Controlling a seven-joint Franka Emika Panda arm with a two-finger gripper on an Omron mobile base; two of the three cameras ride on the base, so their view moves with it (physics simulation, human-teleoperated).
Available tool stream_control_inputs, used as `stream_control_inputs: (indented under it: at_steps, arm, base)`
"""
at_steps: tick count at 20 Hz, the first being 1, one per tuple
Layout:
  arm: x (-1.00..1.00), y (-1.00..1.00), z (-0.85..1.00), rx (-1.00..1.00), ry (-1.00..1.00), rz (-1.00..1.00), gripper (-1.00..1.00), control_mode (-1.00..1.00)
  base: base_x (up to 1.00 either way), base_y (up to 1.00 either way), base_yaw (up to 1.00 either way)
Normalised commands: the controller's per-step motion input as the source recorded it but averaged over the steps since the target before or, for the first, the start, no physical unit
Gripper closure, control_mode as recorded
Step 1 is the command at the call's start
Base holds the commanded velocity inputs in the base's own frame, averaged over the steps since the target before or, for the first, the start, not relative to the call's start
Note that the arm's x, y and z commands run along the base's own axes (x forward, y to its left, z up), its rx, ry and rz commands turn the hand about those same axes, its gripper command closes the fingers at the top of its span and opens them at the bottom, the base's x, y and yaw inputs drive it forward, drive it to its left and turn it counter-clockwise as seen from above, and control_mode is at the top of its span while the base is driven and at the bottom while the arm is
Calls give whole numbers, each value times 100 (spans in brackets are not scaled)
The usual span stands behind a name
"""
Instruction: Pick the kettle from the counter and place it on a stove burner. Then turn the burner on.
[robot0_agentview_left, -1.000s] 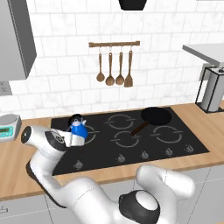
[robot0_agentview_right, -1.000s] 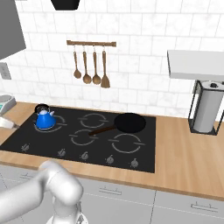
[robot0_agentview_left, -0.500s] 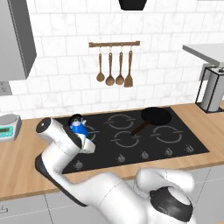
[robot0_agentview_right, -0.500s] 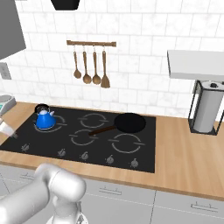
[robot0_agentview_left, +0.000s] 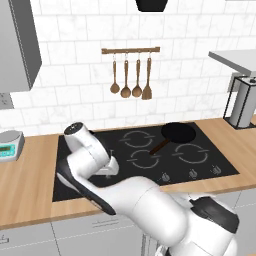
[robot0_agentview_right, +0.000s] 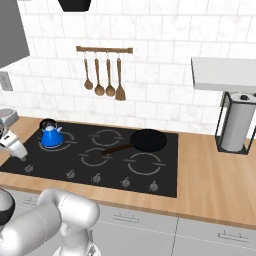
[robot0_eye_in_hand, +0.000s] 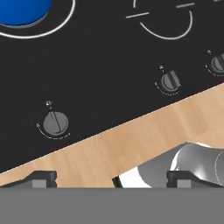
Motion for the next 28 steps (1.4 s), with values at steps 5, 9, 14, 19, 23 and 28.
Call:
stream_control_inputs:
  at_steps: [5,9,14,19,23,28]
  arm:
    - [0,0,-20,8,0,0,-100,-100]
    - [0,0,-21,8,2,0,-100,-100]
    - [13,0,-24,3,10,0,-100,-100]
    - [24,0,-27,0,17,0,-100,-100]
    - [25,0,-21,0,13,2,-100,-100]
    - [18,7,-19,0,6,2,-100,-100]
  base:
    - [0,0,0]
    - [0,0,0]
    - [0,0,0]
    - [0,0,0]
    - [0,0,0]
    - [0,0,0]
